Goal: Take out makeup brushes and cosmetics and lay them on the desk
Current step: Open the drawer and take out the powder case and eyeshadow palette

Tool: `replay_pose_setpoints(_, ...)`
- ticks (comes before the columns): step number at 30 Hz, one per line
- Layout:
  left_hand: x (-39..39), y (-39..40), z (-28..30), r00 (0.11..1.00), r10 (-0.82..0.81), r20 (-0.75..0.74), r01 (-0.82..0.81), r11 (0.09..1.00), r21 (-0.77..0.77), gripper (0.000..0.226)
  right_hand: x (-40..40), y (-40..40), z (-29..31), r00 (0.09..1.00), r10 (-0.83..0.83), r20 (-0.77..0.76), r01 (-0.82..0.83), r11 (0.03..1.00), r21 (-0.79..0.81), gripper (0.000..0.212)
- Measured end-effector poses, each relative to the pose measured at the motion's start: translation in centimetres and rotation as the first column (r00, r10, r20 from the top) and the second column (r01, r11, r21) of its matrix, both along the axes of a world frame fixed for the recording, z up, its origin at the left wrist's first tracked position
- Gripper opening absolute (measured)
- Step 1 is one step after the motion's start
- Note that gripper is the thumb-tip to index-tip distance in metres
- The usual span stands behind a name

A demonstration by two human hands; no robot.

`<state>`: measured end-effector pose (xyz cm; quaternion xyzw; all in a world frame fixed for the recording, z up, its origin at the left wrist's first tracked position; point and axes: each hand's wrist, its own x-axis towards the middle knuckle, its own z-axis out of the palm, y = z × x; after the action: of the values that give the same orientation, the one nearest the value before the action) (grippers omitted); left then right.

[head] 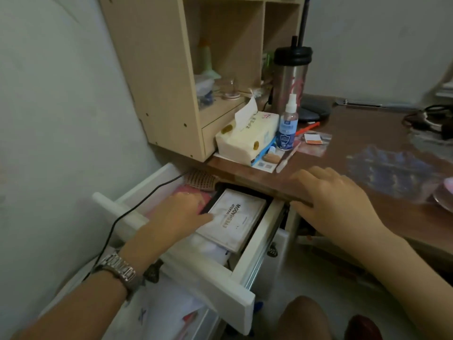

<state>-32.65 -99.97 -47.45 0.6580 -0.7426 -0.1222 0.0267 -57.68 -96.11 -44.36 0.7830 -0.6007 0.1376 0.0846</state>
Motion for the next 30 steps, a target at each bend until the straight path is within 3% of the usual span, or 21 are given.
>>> replay_pose_setpoints(3, 0.2, -1.1, -2.0, 0.995, 0.061, -0.080, -0.041, 0.972, 0.231, 0.036, 1.1, 0.1, -0.5, 1.000, 0.025, -0.002, -0.025, 1.000, -0.001, 0.037)
replay_pose_setpoints(6, 0.1, -2.5, -3.7, 0.991, 0.101, -0.090, -0.063, 0.933, 0.354, 0.062, 1.7, 0.0, -0.9, 0.999, 0.045, -0.009, -0.045, 0.999, 0.006, 0.031)
replay_pose_setpoints(18, -0.7, -3.3, -5.1, 0.998, 0.058, -0.034, -0.045, 0.950, 0.310, 0.094, 2.3, -0.6, -1.8, 0.997, 0.069, -0.019, -0.068, 0.997, 0.029, 0.036)
replay_pose_setpoints(25, -0.7, -3.6, -5.0, 0.989, 0.105, -0.100, -0.064, 0.936, 0.346, 0.085, 2.2, -0.7, -2.2, 0.997, 0.071, 0.006, -0.071, 0.997, 0.024, 0.038)
replay_pose_setpoints(28, 0.0, -3.9, -5.3, 0.961, 0.176, -0.212, -0.089, 0.926, 0.368, 0.085, 2.0, -0.7, -2.3, 0.997, 0.073, 0.013, -0.073, 0.997, 0.020, 0.040)
replay_pose_setpoints(30, 0.5, -4.1, -5.5, 0.913, 0.208, -0.351, -0.073, 0.930, 0.360, 0.064, 2.0, -0.7, -2.4, 0.997, 0.077, 0.022, -0.077, 0.997, 0.025, 0.041)
